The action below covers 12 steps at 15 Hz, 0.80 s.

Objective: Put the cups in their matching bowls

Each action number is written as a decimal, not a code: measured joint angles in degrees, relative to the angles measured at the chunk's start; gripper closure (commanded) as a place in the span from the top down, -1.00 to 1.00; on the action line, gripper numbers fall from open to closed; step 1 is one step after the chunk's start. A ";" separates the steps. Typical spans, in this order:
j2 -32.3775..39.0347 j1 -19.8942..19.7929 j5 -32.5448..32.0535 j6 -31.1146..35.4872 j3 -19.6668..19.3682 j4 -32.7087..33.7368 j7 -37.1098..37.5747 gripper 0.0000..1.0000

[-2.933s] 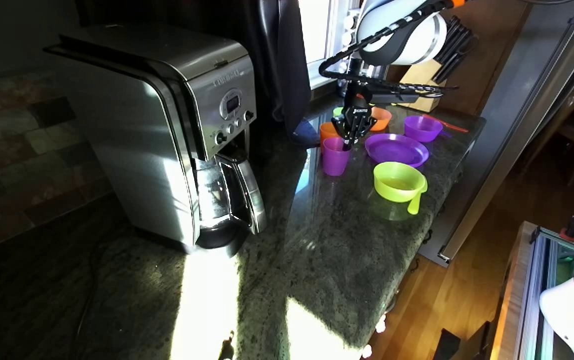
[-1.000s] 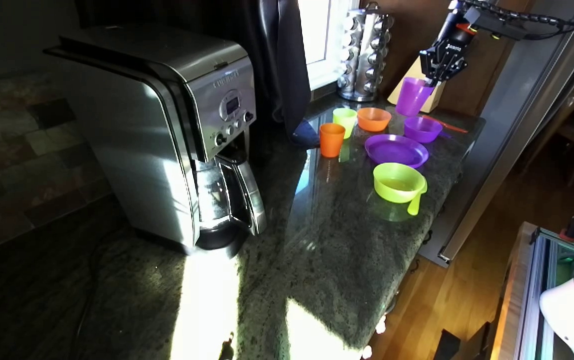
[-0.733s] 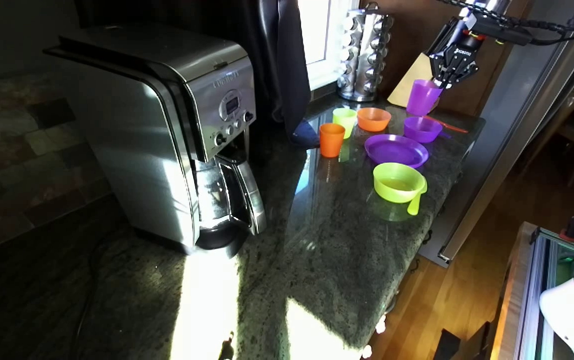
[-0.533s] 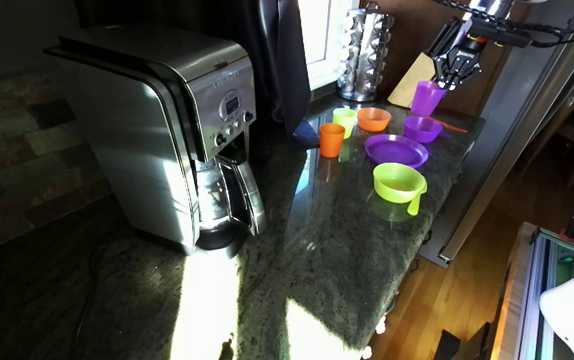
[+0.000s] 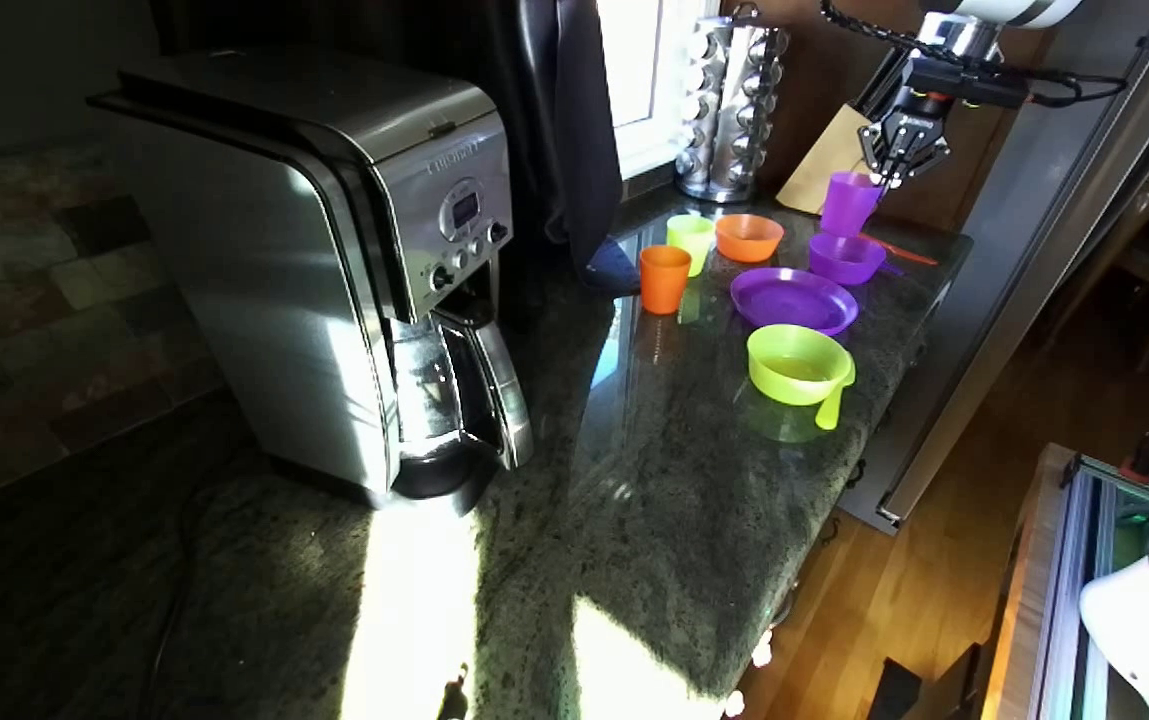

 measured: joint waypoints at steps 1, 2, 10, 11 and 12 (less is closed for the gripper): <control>1.38 -0.03 0.00 0.00 0.00 0.98 0.38 -0.98; 2.80 -0.11 0.00 0.00 -0.01 2.00 0.70 -0.98; 10.86 -1.15 0.00 -0.04 -0.02 7.00 1.08 -0.98; 11.38 -1.24 0.00 -0.04 -0.02 7.23 1.00 -0.98; 11.80 -1.33 0.00 -0.05 -0.02 7.46 0.82 -0.98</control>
